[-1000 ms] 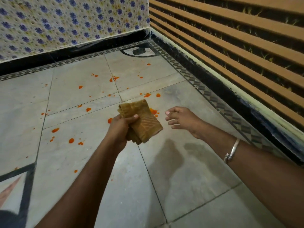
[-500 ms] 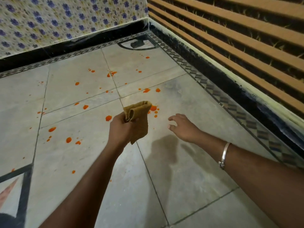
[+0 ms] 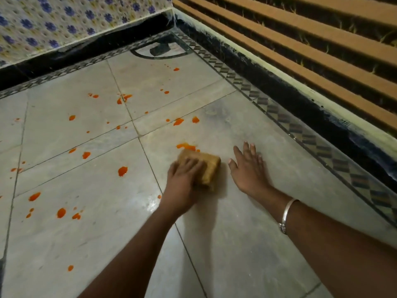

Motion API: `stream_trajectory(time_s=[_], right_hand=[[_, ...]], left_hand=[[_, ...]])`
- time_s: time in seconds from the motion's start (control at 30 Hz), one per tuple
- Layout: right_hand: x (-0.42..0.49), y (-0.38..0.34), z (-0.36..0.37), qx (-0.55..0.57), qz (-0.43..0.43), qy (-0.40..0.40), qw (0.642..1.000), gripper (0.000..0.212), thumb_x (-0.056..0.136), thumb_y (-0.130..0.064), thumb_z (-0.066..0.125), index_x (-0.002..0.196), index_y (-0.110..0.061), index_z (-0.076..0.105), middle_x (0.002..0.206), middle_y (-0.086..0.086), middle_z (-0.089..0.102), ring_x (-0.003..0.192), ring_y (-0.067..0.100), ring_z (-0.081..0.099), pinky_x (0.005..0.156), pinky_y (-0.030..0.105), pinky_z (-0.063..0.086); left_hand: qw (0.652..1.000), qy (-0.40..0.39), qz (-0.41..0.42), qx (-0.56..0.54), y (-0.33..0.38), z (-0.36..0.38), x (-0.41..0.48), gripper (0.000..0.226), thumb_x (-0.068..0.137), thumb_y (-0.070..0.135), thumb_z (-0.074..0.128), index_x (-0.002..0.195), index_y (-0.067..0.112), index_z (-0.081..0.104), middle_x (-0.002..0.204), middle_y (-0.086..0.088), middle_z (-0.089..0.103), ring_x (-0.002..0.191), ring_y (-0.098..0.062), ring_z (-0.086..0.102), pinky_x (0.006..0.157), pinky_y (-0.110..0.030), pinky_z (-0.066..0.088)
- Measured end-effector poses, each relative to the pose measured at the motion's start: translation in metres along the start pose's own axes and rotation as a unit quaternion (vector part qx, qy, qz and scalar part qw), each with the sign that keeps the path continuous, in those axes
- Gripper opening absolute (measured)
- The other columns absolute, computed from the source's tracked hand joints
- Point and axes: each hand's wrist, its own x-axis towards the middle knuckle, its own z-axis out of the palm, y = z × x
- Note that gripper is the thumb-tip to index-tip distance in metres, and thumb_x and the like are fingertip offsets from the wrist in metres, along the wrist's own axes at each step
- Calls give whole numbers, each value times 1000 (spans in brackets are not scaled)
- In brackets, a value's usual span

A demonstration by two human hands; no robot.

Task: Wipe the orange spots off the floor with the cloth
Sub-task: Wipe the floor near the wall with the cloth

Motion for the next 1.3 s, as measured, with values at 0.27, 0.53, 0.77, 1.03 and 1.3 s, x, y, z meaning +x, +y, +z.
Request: stream_trajectory(time_s=[0.27, 0.53, 0.77, 1.03, 1.3], right_hand=[[22, 4, 44, -69, -55, 88, 992, 72, 102, -52, 5, 164, -18, 15, 172, 9, 1, 159, 25, -5, 128, 49, 1], [31, 7, 62, -87, -63, 144, 984, 68, 106, -47, 14, 161, -9, 27, 168, 13, 24, 157, 26, 18, 127, 50, 17], [33, 6, 63, -95, -69, 165, 979, 65, 107, -44, 16, 162, -9, 22, 170, 13, 18, 158, 25, 13, 127, 50, 17], [33, 8, 66, -105, -90, 177, 974, 65, 107, -45, 20, 164, -12, 15, 171, 11, 12, 159, 24, 7, 128, 50, 13], [31, 11, 64, -100, -91, 176, 975, 64, 108, -45, 17, 163, -15, 19, 171, 8, 14, 159, 23, 8, 129, 47, 7]], left_hand=[[996, 38, -69, 42, 10, 54, 33, 70, 104, 53, 10, 167, 22, 3, 174, -1, -2, 159, -18, -15, 128, -49, -11], [988, 34, -99, 115, -9, 66, 59, 68, 106, 58, 9, 166, 28, -1, 174, 2, -7, 158, -16, -20, 126, -54, -15], [990, 31, -78, 110, 15, 75, 57, 76, 103, 63, 11, 166, 21, 5, 173, -3, -4, 160, -21, -15, 127, -52, -11], [977, 49, -177, 112, -17, 59, 85, 77, 103, 64, 9, 166, 21, -4, 174, -4, -8, 159, -22, -16, 127, -56, -9], [979, 37, -170, 107, -42, 40, 121, 72, 106, 61, 15, 167, 24, 3, 175, -3, -3, 160, -23, -13, 127, -57, -6]])
